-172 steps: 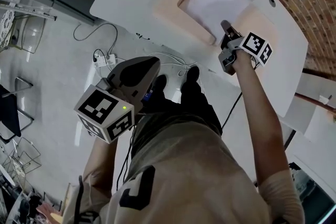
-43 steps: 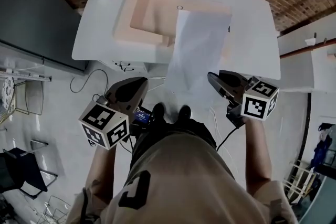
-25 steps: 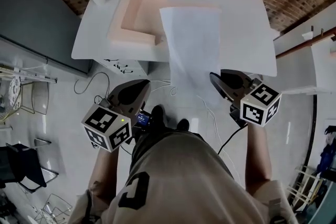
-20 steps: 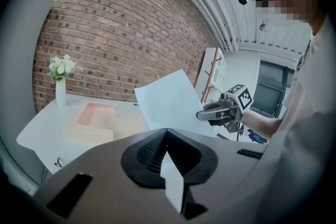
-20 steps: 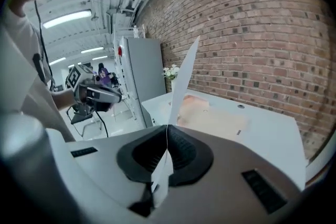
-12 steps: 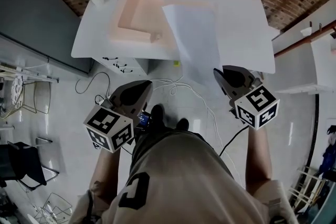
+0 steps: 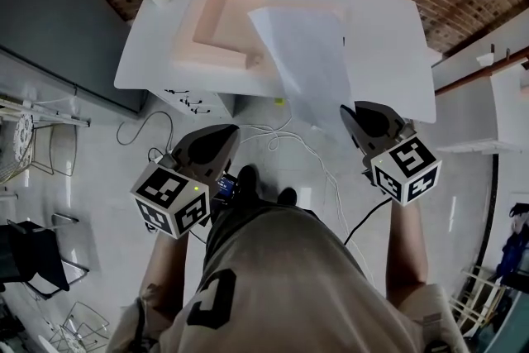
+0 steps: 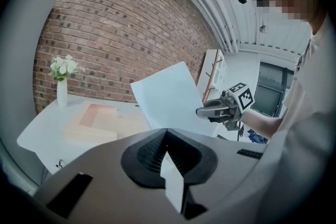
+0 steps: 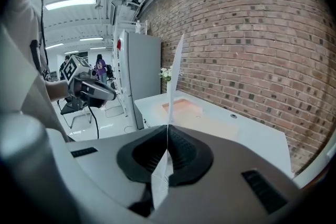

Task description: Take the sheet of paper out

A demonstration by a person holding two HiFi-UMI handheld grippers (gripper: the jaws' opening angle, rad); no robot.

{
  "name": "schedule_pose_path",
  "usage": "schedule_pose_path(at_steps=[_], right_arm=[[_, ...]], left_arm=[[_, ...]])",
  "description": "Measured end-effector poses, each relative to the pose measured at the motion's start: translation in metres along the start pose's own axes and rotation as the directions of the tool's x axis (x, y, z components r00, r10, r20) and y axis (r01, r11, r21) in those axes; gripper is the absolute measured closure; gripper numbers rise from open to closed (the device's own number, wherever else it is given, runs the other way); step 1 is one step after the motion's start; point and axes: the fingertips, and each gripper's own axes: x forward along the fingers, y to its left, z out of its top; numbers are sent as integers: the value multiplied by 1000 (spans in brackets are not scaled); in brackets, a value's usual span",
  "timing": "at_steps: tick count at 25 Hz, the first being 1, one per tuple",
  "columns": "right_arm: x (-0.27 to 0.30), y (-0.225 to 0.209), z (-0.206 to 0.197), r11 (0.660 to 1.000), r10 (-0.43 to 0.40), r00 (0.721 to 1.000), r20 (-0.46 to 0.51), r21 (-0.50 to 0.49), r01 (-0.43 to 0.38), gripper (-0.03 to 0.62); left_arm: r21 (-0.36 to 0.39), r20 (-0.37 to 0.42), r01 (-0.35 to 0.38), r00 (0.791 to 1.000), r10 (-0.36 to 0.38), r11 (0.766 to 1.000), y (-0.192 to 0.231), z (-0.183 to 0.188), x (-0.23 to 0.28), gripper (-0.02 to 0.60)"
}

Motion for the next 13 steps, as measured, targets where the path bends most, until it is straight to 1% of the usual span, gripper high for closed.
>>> schedule_pose_path(at_steps=[7, 13], right_arm=[[25, 3, 17, 1000, -9, 1000, -25, -15, 9, 569], [47, 8, 28, 1000, -12, 999, -37, -4, 12, 569]], left_arm=[[-12, 6, -7, 1000, 7, 1000, 36, 8, -7, 568], [-16, 14, 13, 1000, -13, 1000, 63, 13, -12, 568]])
